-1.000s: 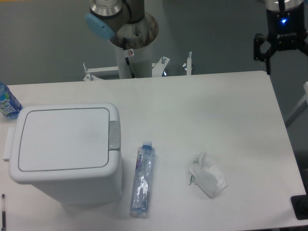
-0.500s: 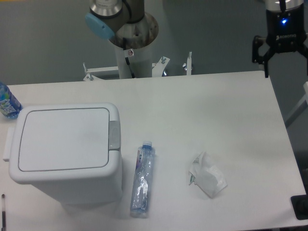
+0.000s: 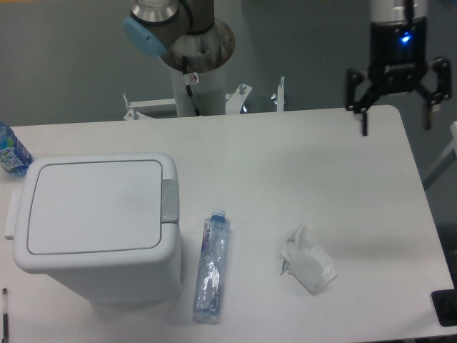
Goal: Open the trash can
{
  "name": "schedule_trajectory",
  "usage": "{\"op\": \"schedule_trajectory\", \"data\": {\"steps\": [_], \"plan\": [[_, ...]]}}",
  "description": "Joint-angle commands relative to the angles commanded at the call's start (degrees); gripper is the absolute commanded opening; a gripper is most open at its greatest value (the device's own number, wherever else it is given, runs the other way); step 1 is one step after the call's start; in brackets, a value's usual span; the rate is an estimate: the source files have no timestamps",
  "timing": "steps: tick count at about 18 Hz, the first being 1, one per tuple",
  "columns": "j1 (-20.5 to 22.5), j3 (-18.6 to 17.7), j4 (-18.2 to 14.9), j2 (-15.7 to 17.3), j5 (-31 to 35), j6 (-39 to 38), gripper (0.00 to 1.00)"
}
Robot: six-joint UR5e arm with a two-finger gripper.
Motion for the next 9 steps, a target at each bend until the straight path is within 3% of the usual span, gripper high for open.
{"op": "schedule_trajectory", "data": {"steps": [9], "plan": [[-7.83,-1.14,-0.09,-0.88,0.26,-12.67,1.00]]}}
